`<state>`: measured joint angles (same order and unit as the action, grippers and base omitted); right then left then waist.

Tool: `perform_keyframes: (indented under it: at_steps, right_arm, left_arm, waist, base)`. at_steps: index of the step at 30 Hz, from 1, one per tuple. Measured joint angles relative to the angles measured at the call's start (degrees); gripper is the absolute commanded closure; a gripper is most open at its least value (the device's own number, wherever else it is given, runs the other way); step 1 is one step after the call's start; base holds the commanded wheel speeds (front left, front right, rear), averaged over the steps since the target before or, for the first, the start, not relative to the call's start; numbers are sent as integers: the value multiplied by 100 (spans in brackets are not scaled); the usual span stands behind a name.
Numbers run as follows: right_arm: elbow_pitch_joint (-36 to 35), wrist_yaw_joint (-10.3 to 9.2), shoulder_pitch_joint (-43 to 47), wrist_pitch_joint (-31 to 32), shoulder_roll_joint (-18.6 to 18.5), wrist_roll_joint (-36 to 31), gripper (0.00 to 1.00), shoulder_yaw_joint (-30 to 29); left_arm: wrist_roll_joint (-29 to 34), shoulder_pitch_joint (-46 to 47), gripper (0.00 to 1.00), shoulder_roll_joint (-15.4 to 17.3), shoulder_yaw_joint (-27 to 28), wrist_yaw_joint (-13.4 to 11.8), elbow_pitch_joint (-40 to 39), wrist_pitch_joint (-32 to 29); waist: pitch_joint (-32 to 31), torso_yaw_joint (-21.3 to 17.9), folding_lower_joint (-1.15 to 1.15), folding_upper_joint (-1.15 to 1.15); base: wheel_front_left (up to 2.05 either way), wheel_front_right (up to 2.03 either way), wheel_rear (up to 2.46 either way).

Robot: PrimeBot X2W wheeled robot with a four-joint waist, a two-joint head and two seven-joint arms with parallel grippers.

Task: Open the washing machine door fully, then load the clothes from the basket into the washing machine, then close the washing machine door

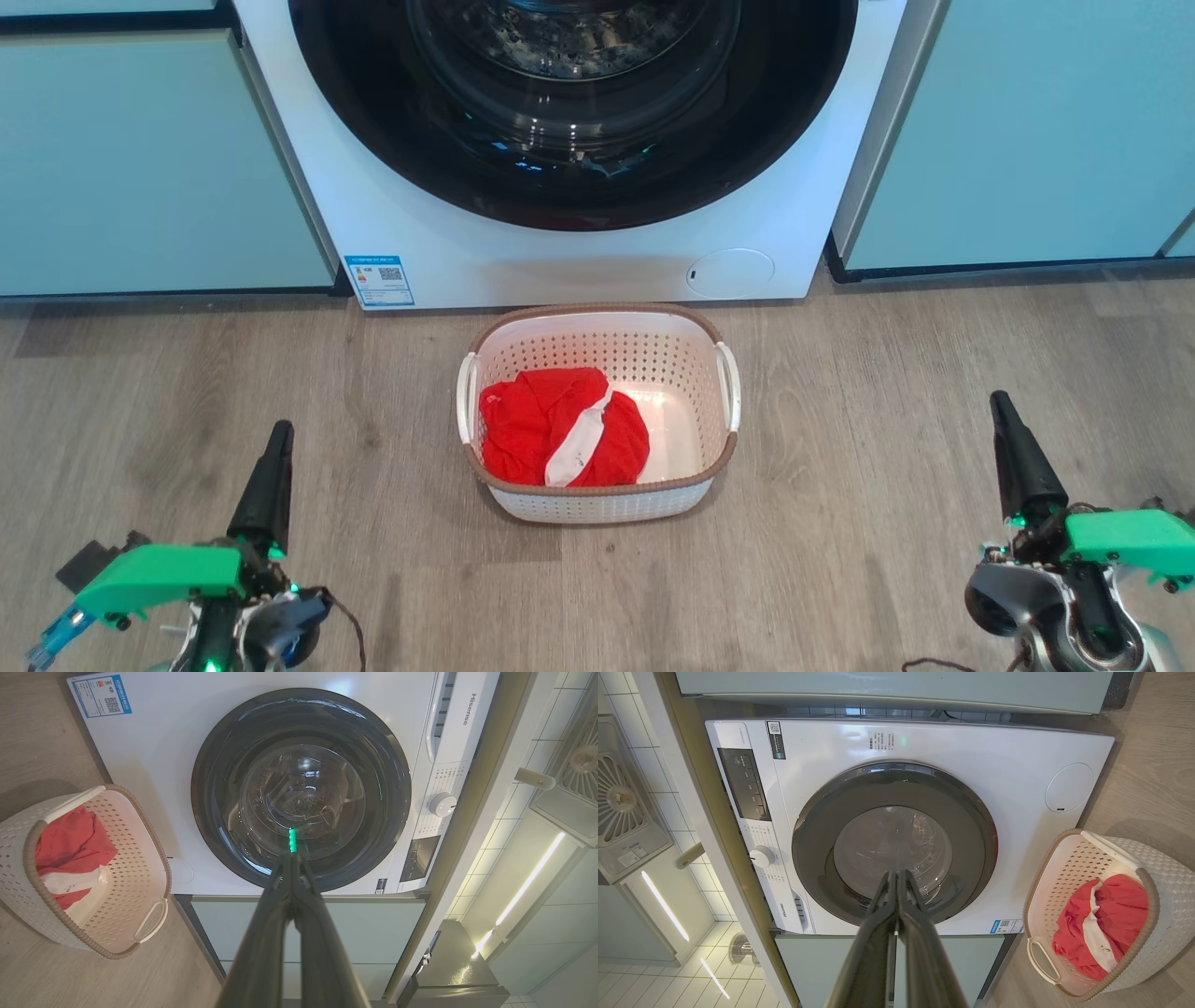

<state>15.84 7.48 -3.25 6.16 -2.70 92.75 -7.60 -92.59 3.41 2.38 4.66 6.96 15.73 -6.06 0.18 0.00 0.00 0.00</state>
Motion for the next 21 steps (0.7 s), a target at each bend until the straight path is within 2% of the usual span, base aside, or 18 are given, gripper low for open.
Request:
perform_keyframes:
  at_steps: [21]
  right_arm:
    - [0, 0, 0, 0, 0, 0, 100, 0]
  left_arm:
    - [0, 0, 100, 0, 0, 0, 0, 0]
  waist:
    - [0, 0, 0, 0]
  base:
    - [0, 0, 0]
